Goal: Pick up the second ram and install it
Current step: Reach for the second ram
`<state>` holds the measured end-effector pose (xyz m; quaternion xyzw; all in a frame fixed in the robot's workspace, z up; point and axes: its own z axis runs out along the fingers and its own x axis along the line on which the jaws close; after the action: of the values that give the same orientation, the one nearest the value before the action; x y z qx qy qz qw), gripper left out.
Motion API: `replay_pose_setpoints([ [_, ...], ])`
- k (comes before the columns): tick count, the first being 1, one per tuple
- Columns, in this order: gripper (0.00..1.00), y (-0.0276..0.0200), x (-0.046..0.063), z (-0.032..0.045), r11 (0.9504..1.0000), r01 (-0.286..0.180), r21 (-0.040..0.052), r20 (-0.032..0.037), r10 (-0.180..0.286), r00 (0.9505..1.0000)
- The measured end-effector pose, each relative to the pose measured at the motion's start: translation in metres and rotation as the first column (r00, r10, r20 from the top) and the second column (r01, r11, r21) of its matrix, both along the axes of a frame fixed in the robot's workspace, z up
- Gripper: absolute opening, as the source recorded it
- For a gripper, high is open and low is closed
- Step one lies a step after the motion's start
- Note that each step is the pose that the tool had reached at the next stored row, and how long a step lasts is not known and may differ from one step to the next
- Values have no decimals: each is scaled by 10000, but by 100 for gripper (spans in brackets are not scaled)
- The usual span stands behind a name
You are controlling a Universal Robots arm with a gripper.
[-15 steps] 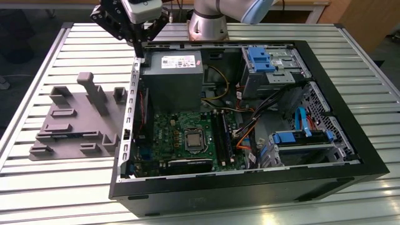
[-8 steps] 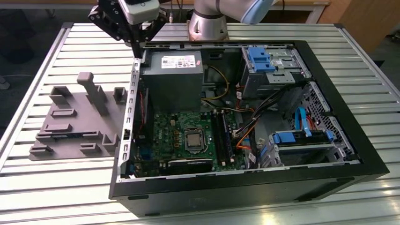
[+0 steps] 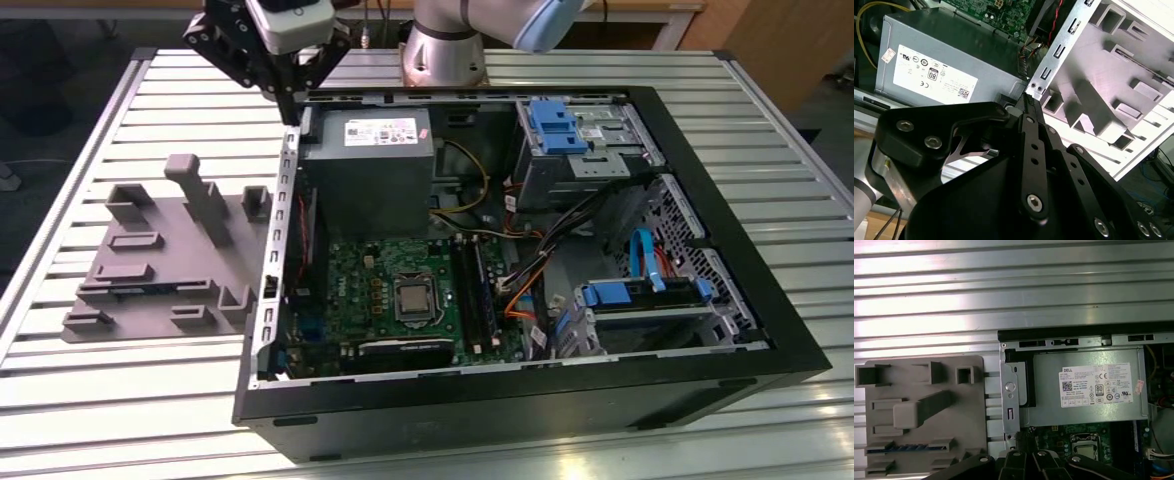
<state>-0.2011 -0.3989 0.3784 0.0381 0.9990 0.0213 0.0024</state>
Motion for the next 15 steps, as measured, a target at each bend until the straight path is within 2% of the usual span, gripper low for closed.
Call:
replay_pose_setpoints([
  [15, 13, 0, -73, -20, 10000, 0, -1, -43, 0, 10000],
])
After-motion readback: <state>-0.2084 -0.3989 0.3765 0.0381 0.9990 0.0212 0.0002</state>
